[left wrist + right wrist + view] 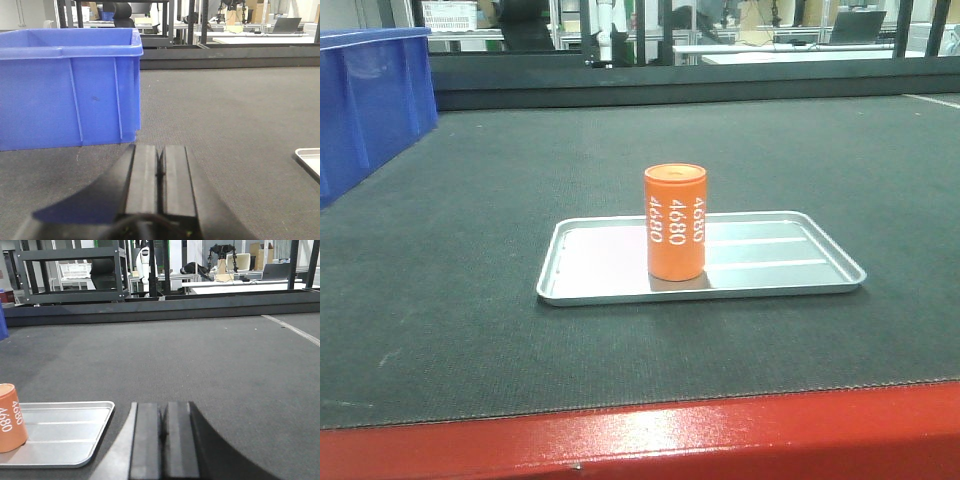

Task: Grab orange capacitor from left shelf to right conveyor

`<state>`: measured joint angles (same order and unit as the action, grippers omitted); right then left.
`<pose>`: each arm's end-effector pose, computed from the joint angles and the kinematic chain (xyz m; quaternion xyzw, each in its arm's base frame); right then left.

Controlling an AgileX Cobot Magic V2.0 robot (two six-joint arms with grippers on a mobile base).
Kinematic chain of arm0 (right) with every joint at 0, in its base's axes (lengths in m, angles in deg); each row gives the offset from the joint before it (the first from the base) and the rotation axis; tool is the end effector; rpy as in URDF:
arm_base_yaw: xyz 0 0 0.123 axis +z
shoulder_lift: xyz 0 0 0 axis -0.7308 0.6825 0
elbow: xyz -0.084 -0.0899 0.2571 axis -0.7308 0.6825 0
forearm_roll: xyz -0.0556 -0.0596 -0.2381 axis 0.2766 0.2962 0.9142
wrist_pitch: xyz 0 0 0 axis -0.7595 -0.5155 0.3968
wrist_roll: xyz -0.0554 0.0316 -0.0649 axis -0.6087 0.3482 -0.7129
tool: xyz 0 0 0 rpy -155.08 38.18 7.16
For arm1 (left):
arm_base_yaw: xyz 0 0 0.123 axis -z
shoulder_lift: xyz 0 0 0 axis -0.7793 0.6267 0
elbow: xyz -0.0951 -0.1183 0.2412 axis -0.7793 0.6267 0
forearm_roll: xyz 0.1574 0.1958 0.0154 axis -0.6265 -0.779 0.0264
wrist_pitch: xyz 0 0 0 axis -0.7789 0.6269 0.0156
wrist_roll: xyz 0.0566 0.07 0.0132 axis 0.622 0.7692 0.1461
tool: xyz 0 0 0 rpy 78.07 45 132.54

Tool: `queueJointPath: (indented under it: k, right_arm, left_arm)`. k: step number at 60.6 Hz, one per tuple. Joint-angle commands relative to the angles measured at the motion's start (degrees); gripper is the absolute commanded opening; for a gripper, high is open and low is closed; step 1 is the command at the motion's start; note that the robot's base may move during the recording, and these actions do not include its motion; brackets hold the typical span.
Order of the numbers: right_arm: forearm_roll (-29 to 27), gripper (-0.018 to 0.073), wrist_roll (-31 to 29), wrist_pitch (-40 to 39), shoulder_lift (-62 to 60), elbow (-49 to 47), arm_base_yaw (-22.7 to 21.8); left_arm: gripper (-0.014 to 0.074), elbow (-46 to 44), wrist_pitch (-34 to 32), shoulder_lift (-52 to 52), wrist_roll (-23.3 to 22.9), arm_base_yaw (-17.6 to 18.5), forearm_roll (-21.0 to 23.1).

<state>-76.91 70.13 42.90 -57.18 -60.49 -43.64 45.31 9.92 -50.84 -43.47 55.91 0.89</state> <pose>0.0565 0.0033 0.2053 0.0164 0.6750 0.0609 0.7351 0.0563 -0.0046 0.2034 0.0281 0.6813 -0.0301 0.7308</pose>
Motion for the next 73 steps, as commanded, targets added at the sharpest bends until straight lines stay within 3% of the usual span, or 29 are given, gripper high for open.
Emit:
queueJointPath:
  k: [1, 26, 38, 73]
  right_arm:
    - [0.47, 0.0057, -0.49, -6.56, -1.27, 0.12, 0.68]
    - [0.47, 0.0057, -0.49, -8.64, -1.27, 0.12, 2.05]
    - [0.47, 0.0057, -0.49, -8.97, -1.27, 0.12, -0.82]
    - [0.47, 0.0057, -0.49, -9.23, -1.22, 0.12, -0.82]
  left_arm:
    - [-0.0105, -0.34, -5.11, 0.58, 0.00, 0.20, 0.31]
    - [-0.0105, -0.34, -5.11, 0.58, 0.00, 0.20, 0.31]
    - [-0.0105, -0.34, -5.11, 0.58, 0.00, 0.20, 0.31]
    - [-0.0105, -0.34, -5.11, 0.58, 0.00, 0.20, 0.31]
